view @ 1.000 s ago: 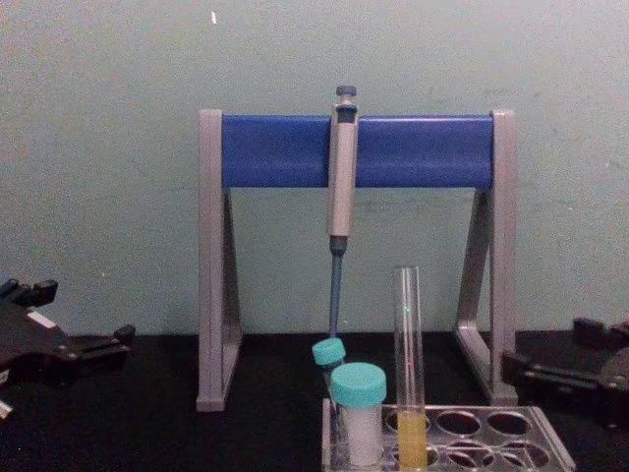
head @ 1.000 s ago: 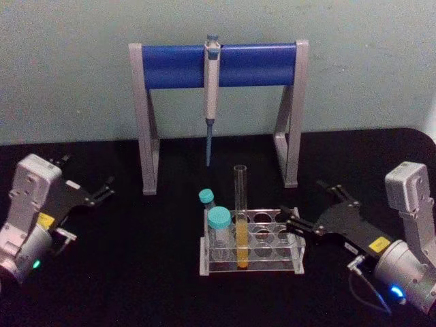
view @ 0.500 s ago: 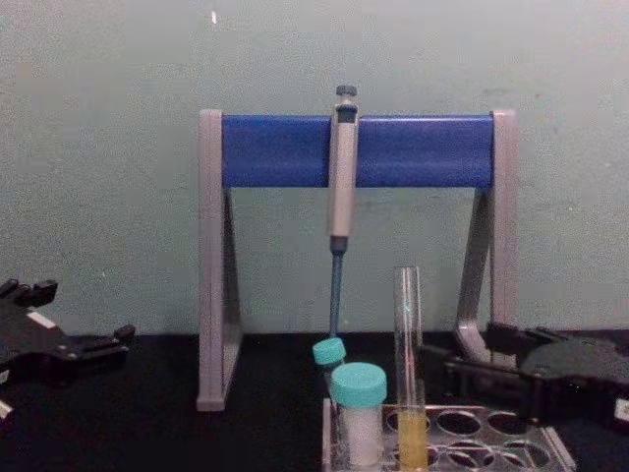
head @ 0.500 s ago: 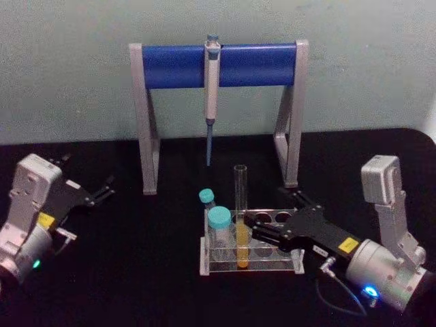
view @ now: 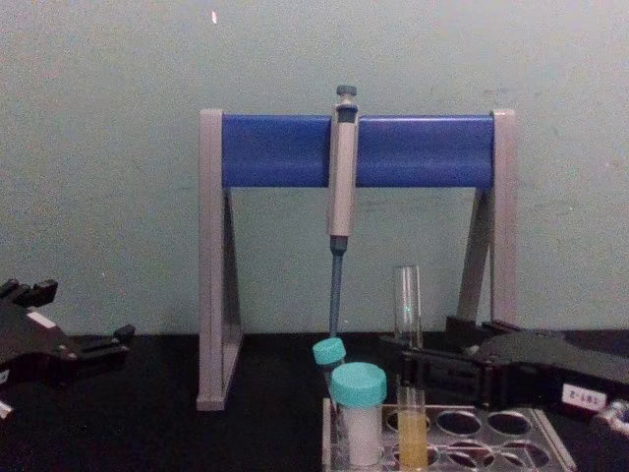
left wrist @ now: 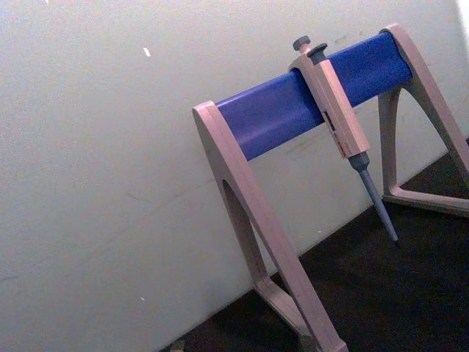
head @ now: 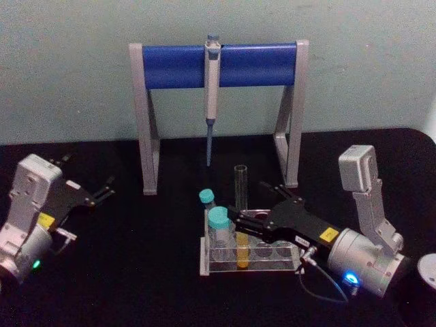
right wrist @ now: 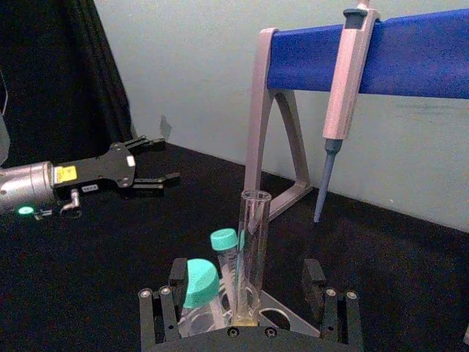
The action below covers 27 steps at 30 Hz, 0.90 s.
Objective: Pick up the test tube from the test tube rack, shake it, then place it back into the test tube rack.
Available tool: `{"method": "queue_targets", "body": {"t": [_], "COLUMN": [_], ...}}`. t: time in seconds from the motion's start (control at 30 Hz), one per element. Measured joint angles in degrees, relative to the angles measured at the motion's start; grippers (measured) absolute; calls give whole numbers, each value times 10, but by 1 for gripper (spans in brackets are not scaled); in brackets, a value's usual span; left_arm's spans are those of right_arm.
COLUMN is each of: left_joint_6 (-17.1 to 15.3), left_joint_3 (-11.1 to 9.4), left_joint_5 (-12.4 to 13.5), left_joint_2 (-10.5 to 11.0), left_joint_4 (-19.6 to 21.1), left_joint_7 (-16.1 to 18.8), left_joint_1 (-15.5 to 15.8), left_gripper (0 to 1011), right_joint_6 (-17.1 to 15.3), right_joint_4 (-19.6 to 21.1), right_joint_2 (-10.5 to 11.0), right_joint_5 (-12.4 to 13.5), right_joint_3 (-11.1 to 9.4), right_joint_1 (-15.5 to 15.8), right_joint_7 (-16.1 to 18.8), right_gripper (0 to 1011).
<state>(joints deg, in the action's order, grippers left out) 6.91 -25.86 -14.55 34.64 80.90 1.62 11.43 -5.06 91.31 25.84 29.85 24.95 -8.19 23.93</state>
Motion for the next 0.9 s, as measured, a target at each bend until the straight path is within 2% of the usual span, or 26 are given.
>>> {"method": "queue_targets", "body": {"t": [0.43, 0.9], "left_joint_6": [0, 0], "left_joint_3": [0, 0], "left_joint_5": [0, 0], "left_joint_2": [0, 0], "left_joint_4": [0, 0], "left_joint_7": [0, 0], "left_joint_1": [0, 0], "left_gripper": [1001, 1001], "right_joint_6": [-1, -1], "right_joint_4": [-30, -37], "right_joint_2": [-17, -21], "right_joint_5": [-14, -16], "right_joint_3": [4, 5], "right_joint_1": [-25, -28], "right_joint_7": [2, 4], "right_gripper": [1000, 1000]}}
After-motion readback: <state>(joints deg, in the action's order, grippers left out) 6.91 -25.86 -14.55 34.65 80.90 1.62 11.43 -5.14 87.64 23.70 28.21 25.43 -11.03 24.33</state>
